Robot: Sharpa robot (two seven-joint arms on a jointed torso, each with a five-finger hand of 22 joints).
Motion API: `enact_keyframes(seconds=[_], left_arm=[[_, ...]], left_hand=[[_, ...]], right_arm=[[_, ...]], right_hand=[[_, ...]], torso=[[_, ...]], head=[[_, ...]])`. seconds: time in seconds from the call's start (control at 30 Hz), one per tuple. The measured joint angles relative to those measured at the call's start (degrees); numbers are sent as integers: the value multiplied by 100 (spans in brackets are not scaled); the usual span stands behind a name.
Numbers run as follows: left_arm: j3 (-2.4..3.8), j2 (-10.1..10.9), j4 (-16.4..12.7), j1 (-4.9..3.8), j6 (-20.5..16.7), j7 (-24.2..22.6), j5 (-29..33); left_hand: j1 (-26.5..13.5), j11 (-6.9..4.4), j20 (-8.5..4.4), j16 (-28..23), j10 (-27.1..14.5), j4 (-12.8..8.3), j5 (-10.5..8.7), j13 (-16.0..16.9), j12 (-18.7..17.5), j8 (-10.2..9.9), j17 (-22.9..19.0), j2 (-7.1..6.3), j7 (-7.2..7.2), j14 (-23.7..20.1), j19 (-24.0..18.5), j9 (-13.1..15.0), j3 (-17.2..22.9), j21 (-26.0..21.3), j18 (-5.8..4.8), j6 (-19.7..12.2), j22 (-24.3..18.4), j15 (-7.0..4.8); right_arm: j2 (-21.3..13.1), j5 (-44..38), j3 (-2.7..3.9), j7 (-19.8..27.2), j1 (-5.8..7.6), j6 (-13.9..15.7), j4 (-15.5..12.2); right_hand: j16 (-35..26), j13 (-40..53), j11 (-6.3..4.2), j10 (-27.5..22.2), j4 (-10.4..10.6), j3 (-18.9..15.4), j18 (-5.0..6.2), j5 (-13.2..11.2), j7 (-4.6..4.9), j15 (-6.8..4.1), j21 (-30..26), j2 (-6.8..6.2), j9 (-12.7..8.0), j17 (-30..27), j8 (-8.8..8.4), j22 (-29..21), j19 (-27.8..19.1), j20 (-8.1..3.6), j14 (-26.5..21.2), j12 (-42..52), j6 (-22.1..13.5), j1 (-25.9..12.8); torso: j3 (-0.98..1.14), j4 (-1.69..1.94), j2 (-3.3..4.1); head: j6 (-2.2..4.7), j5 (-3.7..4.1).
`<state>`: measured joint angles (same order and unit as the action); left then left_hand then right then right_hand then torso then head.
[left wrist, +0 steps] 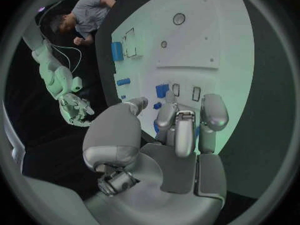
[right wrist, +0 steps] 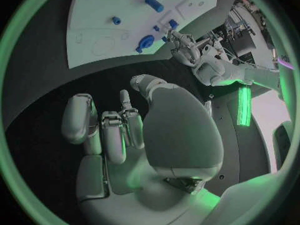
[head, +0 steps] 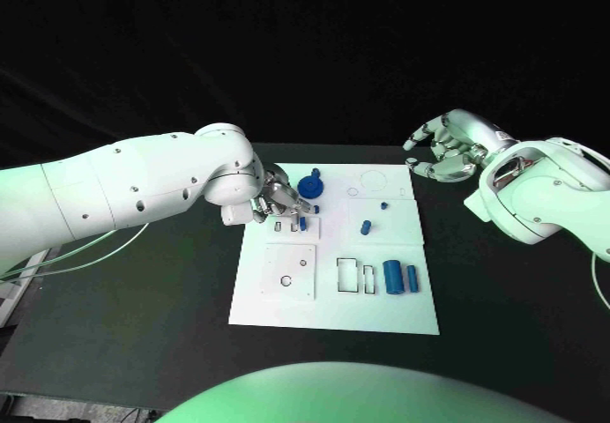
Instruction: Assemble the parts on the task board
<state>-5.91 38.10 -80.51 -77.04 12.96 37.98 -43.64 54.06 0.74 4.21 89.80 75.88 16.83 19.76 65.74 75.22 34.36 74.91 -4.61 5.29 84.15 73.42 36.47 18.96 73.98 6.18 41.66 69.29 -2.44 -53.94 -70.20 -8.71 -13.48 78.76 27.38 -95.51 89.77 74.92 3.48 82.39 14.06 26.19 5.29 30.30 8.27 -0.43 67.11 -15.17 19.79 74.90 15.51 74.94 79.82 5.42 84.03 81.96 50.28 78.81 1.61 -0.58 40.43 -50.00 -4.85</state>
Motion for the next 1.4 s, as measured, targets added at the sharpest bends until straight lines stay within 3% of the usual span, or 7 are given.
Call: enact_keyframes(seconds=[0.17,0.47,1.1,1.17,1.3,1.33,1.4], left_arm=[[-1,-17,13,2,1,9,-3],[-2,-44,37,3,16,24,-7],[-3,-83,97,13,173,61,-19],[-3,-93,107,13,187,63,-19],[-3,-111,121,15,205,66,-19],[-3,-114,124,16,208,67,-19],[-3,-122,126,17,213,68,-19]], left_hand=[[40,0,20,0,0,0,0,7,22,-22,0,40,24,0,20,-64,0,12,1,24,23,0],[493,19,-1,0,20,-52,21,1,22,-80,0,40,4,0,41,-264,180,11,1,207,60,0],[553,19,-1,0,20,-40,-11,-21,22,-80,0,-20,2,0,81,-308,200,48,1,250,121,0],[553,19,-1,0,20,-40,-11,-16,22,-80,0,-20,2,0,81,-309,200,48,1,250,121,0],[553,19,-1,0,20,-40,-11,-15,22,-80,0,-20,2,0,81,-309,200,48,1,250,120,0],[553,19,-1,0,20,-40,-11,-15,22,-80,0,-20,-10,0,81,-313,200,48,1,262,124,0],[553,19,-1,0,20,-40,-11,-15,22,-80,0,-20,2,0,81,-315,200,48,1,291,127,0]], right_arm=[[5,0,0,-5,-1,-2,5],[7,1,-1,-20,-2,-3,10],[19,2,-3,-32,-7,-2,16],[20,2,-3,-32,-7,2,17],[30,11,-3,-30,-8,23,30],[32,18,-3,-26,-9,30,34],[38,50,-4,-12,-9,52,45]], right_hand=[[0,0,0,0,0,0,0,0,0,0,0,0,0,0,0,0,0,0,0,0,0,0],[0,-1,0,0,16,16,0,32,0,0,0,0,11,5,0,-1,0,0,0,0,0,0],[0,-1,0,0,16,16,0,32,0,0,-78,-26,17,4,0,-6,-1,0,0,-2,0,-26],[-37,-2,-23,-173,8,75,7,32,0,0,-374,-46,36,3,0,-177,-149,-22,0,-219,0,-46],[-724,-796,-68,-892,-25,200,329,-60,-29,-64,-1936,-111,146,-70,110,-1138,-855,-58,3,-1209,-13,-111],[-999,-1156,-71,-1123,-26,233,417,-103,-34,-87,-2461,-121,173,-288,139,-1464,-1075,-65,-31,-1574,-8,-121],[-2124,-2578,-50,-1970,-41,345,453,-199,-40,-83,-3337,-121,225,-1426,200,-2022,-1458,-52,-497,-3047,-32,-121]], torso=[[-1,-3,-2],[3,-3,-3],[0,2,1],[0,3,3],[0,3,4],[0,3,4],[-1,3,4]], head=[[0,-4],[-1,9],[-1,-2],[-1,-2],[-1,-2],[-1,-2],[-1,-2]])
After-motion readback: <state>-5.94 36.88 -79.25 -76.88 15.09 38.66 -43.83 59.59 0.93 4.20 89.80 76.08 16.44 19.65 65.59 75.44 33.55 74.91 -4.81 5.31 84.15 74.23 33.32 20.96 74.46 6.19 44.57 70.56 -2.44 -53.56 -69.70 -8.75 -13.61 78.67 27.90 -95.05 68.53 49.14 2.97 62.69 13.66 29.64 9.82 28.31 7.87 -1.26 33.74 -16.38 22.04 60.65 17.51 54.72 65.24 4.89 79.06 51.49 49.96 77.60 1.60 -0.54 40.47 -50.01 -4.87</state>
